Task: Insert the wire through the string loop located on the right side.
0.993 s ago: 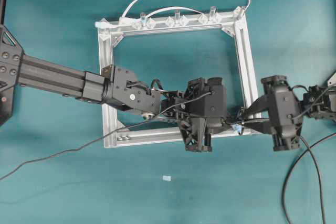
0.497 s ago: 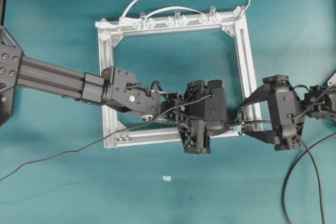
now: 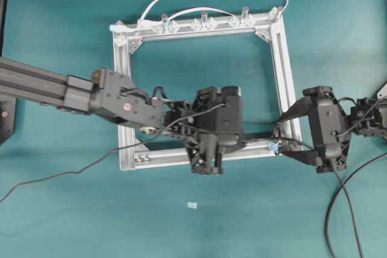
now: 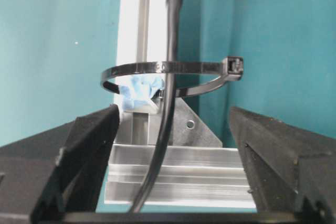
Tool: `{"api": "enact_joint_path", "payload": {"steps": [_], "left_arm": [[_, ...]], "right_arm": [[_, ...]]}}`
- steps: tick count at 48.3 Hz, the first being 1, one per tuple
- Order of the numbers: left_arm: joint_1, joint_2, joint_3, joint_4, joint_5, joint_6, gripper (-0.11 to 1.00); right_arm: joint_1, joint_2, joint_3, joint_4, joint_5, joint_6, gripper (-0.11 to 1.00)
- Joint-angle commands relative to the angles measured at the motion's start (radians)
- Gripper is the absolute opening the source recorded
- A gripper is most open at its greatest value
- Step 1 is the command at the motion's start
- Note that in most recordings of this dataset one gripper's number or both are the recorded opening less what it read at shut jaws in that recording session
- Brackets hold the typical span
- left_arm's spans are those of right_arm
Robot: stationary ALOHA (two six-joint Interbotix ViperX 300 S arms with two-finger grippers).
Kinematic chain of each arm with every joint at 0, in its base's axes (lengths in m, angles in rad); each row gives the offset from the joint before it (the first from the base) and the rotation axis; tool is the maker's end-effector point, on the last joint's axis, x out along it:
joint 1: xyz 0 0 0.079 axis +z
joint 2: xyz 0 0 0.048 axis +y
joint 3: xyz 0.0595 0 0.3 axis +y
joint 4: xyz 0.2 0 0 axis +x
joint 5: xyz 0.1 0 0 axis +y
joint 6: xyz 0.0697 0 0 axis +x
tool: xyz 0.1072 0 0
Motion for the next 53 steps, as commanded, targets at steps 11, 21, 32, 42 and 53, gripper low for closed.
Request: {"api": "enact_joint_path", "payload": {"steps": [11,21,32,42,53], "left_arm": [[-0.005,-0.153,0.107,0.003,0.052,0.002,0.21],[-0.011,-0.244,0.204,0.003,0.109,0.0,0.21],[-0.028,-0.35,0.324,0.003,0.192,-0.006,0.21],[-0.028,-0.434,0.42,0.003,0.209,-0.06,0.21],[-0.037,-0.534,0.531,0.003,0.239,-0.129,0.21]], "right_arm": [[0.0,-0.006,-0.008,-0.002,-0.003,-0.003,0.9],[0.0,-0.006,-0.008,-0.002,-0.003,-0.003,0.9],[0.0,-0.006,-0.008,-0.002,-0.008,-0.003,0.9],[0.0,-0.006,-0.008,-0.002,-0.006,-0.003,0.9],[0.0,-0.006,-0.011,-0.002,-0.003,-0.002,0.9]]}}
